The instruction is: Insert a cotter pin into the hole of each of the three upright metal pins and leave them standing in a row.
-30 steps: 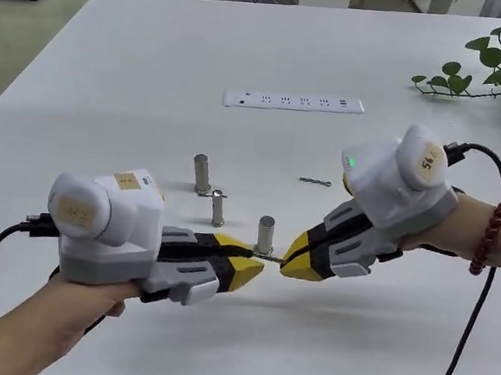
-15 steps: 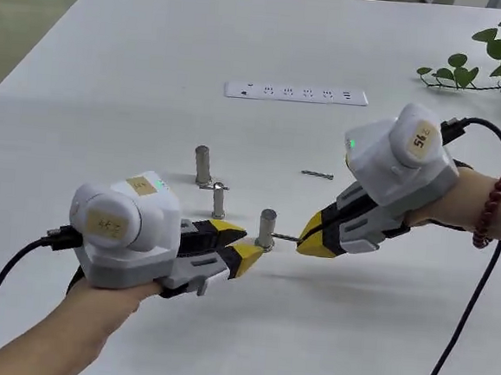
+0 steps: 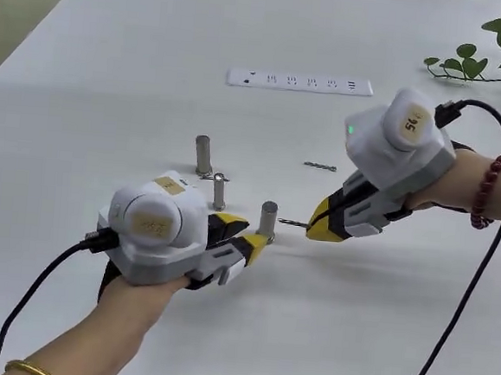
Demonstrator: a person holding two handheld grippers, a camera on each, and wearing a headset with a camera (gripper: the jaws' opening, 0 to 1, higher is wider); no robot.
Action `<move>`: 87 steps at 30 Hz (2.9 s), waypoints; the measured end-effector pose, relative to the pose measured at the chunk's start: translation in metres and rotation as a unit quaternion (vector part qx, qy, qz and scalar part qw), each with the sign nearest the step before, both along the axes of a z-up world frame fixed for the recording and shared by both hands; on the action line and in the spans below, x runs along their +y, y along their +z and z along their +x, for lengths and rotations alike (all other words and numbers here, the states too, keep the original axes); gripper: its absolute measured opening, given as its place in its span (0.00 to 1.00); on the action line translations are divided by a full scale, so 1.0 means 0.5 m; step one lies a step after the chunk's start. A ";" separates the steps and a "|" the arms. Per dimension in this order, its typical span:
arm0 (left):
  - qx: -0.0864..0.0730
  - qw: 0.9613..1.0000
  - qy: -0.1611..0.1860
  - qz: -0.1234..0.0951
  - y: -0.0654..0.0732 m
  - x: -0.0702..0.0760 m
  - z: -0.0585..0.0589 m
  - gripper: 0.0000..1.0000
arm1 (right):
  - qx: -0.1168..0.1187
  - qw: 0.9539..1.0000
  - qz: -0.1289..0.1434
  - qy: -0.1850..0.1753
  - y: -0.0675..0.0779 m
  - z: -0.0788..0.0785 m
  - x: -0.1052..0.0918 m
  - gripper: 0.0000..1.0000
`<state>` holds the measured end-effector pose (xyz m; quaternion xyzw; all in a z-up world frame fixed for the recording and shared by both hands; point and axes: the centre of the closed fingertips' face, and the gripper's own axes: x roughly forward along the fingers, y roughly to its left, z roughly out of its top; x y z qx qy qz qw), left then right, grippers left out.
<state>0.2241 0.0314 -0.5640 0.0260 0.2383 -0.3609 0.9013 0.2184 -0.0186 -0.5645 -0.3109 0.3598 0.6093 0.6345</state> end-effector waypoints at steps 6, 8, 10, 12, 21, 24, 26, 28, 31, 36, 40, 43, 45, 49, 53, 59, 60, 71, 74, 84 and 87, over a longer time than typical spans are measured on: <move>0.000 1.000 0.011 0.004 -0.009 -0.012 0.014 0.16 | 0.000 1.000 -0.007 -0.002 0.000 0.015 -0.002 0.00; 0.002 1.000 0.017 0.006 -0.012 -0.014 0.019 0.15 | 0.000 1.000 -0.008 -0.002 0.000 0.019 0.000 0.00; -0.001 1.000 0.023 0.012 -0.013 -0.013 0.024 0.15 | -0.001 1.000 -0.009 0.001 0.000 0.021 0.001 0.00; -0.002 1.000 0.026 0.017 -0.015 -0.013 0.028 0.16 | -0.002 1.000 -0.010 0.003 -0.001 0.023 0.003 0.00; 0.005 0.999 0.030 0.028 -0.033 -0.022 0.039 0.16 | -0.001 1.000 -0.021 0.011 -0.011 0.029 0.000 0.00; 0.005 0.999 0.035 0.031 -0.034 -0.025 0.042 0.15 | -0.005 1.000 -0.022 0.017 -0.012 0.033 0.000 0.00; 0.001 0.999 0.035 0.034 -0.033 -0.027 0.044 0.14 | -0.009 0.999 -0.023 0.021 -0.012 0.035 0.000 0.00; 0.000 0.999 0.034 0.036 -0.033 -0.028 0.044 0.13 | -0.011 0.999 -0.023 0.024 -0.012 0.036 0.000 0.00; -0.003 0.998 0.035 0.043 -0.035 -0.025 0.047 0.10 | -0.014 0.999 -0.023 0.026 -0.012 0.039 0.000 0.00; -0.006 0.998 0.029 0.047 -0.035 -0.024 0.047 0.10 | -0.014 0.999 -0.018 0.032 -0.008 0.039 0.005 0.00; -0.006 0.999 0.023 0.048 -0.036 -0.024 0.047 0.10 | -0.019 0.999 -0.016 0.039 -0.007 0.041 0.014 0.00; -0.007 0.999 0.015 0.050 -0.036 -0.024 0.046 0.10 | -0.021 0.999 -0.015 0.045 -0.006 0.040 0.020 0.00; -0.012 0.998 0.006 0.054 -0.035 -0.025 0.045 0.10 | -0.025 0.998 -0.016 0.050 -0.006 0.040 0.024 0.00; -0.020 0.998 -0.005 0.065 -0.036 -0.024 0.044 0.10 | -0.031 0.998 -0.015 0.058 -0.005 0.040 0.032 0.00; -0.018 0.998 -0.005 0.062 -0.036 -0.024 0.044 0.10 | -0.036 0.997 -0.013 0.066 -0.004 0.041 0.041 0.00; -0.020 0.998 -0.005 0.064 -0.036 -0.025 0.044 0.10 | -0.039 0.997 -0.011 0.068 -0.003 0.041 0.054 0.00; -0.020 0.998 -0.005 0.064 -0.036 -0.025 0.044 0.10 | -0.038 0.997 -0.010 0.067 -0.005 0.044 0.054 0.00; -0.023 0.998 0.000 0.065 -0.036 -0.025 0.043 0.10 | -0.018 0.999 0.023 0.017 -0.002 0.053 0.069 0.04; -0.024 0.997 -0.001 0.067 -0.036 -0.025 0.043 0.10 | -0.019 1.000 0.018 0.006 -0.001 0.057 0.061 0.11; -0.023 0.998 0.003 0.066 -0.036 -0.024 0.043 0.10 | -0.020 1.000 0.014 -0.013 0.011 0.046 0.032 0.06; -0.022 0.998 0.007 0.065 -0.037 -0.024 0.043 0.10 | -0.018 1.000 0.018 -0.017 0.015 0.041 0.027 0.01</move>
